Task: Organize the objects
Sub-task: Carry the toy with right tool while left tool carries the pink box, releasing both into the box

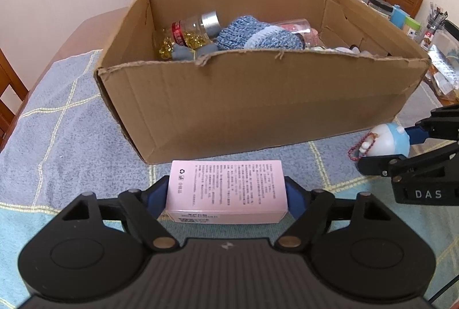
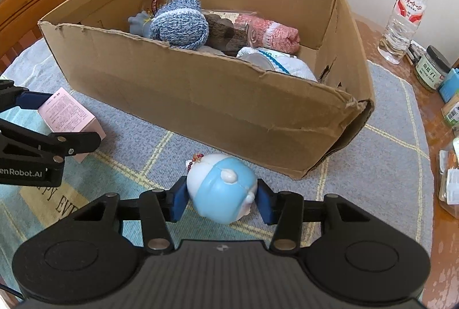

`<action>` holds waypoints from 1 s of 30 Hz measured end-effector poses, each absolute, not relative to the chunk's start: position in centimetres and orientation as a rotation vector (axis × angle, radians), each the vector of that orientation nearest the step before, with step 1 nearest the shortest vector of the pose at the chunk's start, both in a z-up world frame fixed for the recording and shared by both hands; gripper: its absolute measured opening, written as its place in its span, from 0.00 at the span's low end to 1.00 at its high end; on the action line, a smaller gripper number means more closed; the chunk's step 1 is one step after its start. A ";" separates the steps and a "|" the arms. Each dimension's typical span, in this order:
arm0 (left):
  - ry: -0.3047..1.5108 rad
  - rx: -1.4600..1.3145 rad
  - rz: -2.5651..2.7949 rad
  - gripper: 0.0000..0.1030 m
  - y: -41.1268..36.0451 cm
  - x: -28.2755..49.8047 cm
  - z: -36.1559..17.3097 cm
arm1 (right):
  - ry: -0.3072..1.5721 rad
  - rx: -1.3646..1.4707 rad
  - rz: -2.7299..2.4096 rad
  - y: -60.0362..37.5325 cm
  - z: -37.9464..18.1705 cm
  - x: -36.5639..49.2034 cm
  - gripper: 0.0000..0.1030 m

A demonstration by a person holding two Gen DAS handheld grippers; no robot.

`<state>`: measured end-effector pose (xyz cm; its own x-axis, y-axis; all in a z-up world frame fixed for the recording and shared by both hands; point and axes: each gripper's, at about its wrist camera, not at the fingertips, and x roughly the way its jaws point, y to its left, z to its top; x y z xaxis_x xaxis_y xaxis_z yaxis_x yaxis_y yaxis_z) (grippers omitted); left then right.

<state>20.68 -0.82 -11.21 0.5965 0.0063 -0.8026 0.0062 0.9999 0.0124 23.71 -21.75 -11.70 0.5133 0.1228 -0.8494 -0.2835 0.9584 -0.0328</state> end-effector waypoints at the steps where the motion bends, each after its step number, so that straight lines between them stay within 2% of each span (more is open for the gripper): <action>1: 0.934 0.014 -0.002 0.78 -0.8 20.6 -11.0 | 1.006 -0.174 0.248 -21.7 -11.5 23.6 0.52; 19: 0.956 0.044 -0.192 0.78 0.0 17.3 -4.0 | 1.082 -0.091 0.302 -22.3 -4.9 20.2 0.52; 30: 0.865 0.145 -0.296 0.78 0.9 18.1 1.6 | 0.998 -0.082 0.328 -20.8 0.8 20.3 0.52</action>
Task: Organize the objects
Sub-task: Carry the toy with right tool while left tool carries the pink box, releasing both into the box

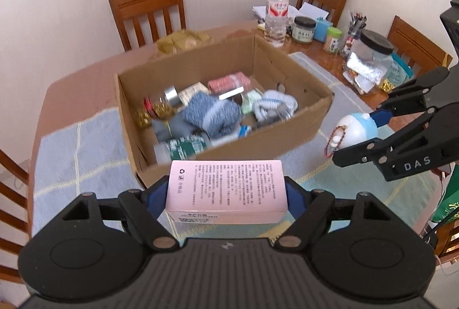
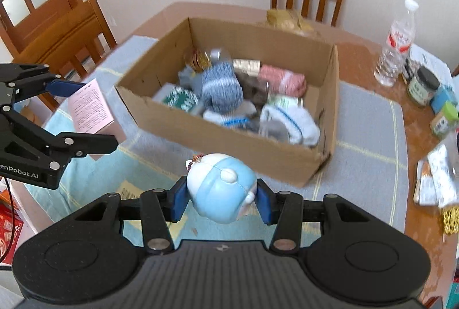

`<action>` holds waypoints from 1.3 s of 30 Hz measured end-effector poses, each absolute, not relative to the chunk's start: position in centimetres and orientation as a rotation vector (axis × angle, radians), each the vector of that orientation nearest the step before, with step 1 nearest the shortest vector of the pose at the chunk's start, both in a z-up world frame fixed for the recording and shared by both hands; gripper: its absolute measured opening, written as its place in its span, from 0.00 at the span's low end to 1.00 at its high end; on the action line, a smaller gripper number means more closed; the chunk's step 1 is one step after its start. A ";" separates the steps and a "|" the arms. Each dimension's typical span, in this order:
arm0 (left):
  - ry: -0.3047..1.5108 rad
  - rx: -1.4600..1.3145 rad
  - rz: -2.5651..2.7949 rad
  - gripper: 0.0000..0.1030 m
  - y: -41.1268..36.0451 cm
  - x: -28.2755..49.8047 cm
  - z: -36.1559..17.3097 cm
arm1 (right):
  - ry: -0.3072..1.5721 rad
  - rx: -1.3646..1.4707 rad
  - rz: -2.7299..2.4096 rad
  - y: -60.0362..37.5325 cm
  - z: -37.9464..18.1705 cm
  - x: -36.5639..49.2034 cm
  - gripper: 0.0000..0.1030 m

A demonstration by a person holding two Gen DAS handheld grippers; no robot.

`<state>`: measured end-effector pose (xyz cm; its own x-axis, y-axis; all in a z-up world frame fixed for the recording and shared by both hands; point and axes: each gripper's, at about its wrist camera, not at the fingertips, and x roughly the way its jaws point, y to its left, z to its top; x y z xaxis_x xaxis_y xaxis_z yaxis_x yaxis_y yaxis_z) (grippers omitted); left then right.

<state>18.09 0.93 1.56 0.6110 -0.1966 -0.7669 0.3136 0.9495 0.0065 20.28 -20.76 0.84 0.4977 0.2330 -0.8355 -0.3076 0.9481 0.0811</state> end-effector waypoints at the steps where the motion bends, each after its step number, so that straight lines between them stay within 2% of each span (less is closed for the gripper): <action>1: 0.857 0.146 -0.294 0.78 0.9 18.3 1.9 | 0.993 -0.082 0.335 -20.8 1.1 20.6 0.52; 22: 0.824 0.123 -0.160 0.78 0.6 25.1 4.1 | 0.942 -0.092 0.457 -20.3 2.6 29.6 0.52; 23: 0.826 0.123 -0.153 0.78 0.7 25.4 4.1 | 0.945 -0.088 0.471 -20.1 2.6 29.9 0.54; 25: 0.826 0.123 -0.143 0.78 0.9 25.8 4.2 | 0.940 -0.084 0.454 -20.1 2.5 30.5 0.62; 27: 0.824 0.119 -0.130 0.78 1.1 26.2 4.3 | 0.934 -0.088 0.438 -20.3 2.3 30.7 0.76; 30: 0.820 0.111 -0.119 0.78 1.4 26.8 4.5 | 0.943 -0.049 0.444 -21.2 2.2 30.9 0.86; 39: 0.848 0.068 -0.118 0.78 1.5 29.4 3.8 | 0.944 -0.066 0.392 -22.7 1.9 30.9 0.89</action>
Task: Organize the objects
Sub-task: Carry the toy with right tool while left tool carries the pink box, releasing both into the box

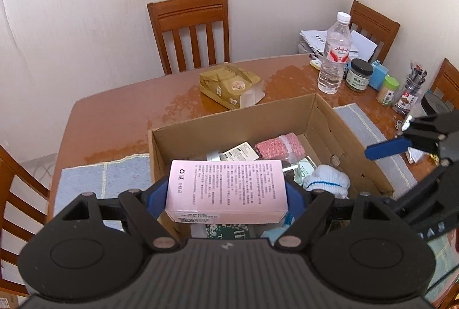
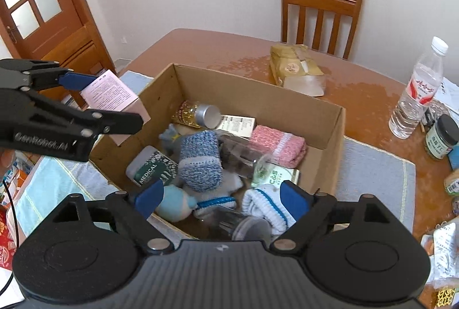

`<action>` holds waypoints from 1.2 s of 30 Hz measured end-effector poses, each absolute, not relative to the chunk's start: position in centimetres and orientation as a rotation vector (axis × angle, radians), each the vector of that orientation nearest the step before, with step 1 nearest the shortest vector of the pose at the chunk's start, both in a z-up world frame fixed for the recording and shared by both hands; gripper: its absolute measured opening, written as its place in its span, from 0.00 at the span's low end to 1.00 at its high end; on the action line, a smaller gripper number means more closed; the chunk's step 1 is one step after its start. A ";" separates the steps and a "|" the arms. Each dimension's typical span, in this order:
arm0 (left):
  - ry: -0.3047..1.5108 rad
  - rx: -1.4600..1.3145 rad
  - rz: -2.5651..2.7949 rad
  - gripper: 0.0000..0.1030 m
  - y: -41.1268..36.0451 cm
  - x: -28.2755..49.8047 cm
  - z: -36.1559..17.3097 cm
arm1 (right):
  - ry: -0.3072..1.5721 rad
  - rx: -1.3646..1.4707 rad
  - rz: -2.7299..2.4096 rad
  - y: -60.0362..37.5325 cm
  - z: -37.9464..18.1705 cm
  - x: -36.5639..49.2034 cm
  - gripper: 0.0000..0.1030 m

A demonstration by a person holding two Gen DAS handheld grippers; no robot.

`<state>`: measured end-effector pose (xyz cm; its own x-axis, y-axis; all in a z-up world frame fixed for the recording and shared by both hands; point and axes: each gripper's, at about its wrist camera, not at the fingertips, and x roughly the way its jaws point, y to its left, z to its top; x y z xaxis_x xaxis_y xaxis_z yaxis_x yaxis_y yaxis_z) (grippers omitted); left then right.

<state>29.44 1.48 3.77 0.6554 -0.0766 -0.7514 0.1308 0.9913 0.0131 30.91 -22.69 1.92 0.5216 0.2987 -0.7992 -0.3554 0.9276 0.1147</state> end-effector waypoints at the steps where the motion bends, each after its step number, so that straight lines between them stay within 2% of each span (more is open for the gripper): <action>1: 0.853 0.063 -0.117 0.78 1.5 29.7 3.7 | 0.943 -0.067 0.388 -22.8 1.9 30.9 0.89; 22: 0.894 -0.017 -0.157 0.78 -1.6 39.3 1.7 | 0.938 -0.101 0.341 -23.6 1.3 31.1 0.89; 24: 0.898 -0.030 -0.168 0.79 -1.9 40.0 1.6 | 0.938 -0.097 0.334 -23.7 1.3 31.1 0.89; 26: 0.903 -0.043 -0.167 0.93 -2.2 40.4 1.6 | 0.935 -0.093 0.326 -23.9 1.3 31.1 0.92; 27: 0.903 -0.052 -0.168 0.95 -2.2 40.5 1.6 | 0.932 -0.089 0.323 -24.0 1.3 31.1 0.93; 36: 0.873 -0.031 -0.196 0.96 -2.2 39.7 2.3 | 0.928 -0.090 0.306 -23.9 1.5 31.1 0.96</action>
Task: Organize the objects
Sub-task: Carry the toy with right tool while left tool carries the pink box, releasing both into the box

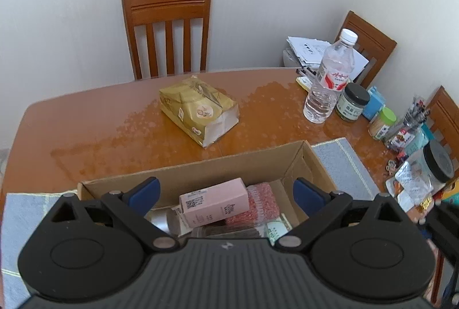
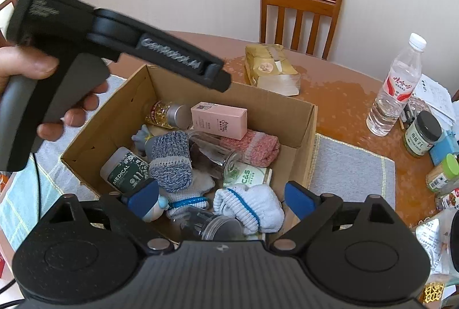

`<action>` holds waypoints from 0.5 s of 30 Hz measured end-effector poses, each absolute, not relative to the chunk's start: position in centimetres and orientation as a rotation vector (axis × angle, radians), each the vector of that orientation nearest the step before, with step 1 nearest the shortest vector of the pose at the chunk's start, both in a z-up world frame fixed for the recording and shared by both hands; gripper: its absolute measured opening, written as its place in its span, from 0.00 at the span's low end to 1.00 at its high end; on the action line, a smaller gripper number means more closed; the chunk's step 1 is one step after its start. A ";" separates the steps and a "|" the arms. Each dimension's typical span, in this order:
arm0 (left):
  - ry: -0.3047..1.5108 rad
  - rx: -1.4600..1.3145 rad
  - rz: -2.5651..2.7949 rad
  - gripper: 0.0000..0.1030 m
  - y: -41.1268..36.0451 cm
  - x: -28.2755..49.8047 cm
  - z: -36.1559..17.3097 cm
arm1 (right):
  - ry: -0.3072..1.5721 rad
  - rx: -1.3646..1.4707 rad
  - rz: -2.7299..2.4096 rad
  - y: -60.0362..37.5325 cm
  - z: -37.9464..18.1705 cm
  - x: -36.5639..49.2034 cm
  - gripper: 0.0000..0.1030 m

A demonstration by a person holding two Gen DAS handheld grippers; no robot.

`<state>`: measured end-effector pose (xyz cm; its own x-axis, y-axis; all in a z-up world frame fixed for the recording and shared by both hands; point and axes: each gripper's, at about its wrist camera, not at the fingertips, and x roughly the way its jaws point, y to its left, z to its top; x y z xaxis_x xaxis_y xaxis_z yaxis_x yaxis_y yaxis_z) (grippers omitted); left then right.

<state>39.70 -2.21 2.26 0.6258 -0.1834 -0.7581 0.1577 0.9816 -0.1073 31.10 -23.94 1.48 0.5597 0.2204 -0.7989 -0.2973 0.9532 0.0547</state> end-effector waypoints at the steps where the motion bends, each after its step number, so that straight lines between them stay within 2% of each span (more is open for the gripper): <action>1: 0.867 -0.019 -0.196 0.96 -2.1 39.4 2.5 | 0.927 -0.090 0.300 -23.9 1.6 31.1 0.96; 9: 0.820 0.056 -0.123 0.99 -1.0 36.2 4.0 | 0.940 -0.072 0.234 -23.8 1.6 30.8 1.00; 15: 0.832 0.077 -0.076 0.99 -0.4 32.1 2.3 | 0.977 -0.021 0.128 -24.2 0.5 30.2 1.00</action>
<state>32.11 -0.45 2.25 0.6708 -0.0375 -0.7407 0.0981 0.9944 0.0385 30.23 -24.21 0.52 0.5524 0.0983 -0.8277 -0.1175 0.9923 0.0394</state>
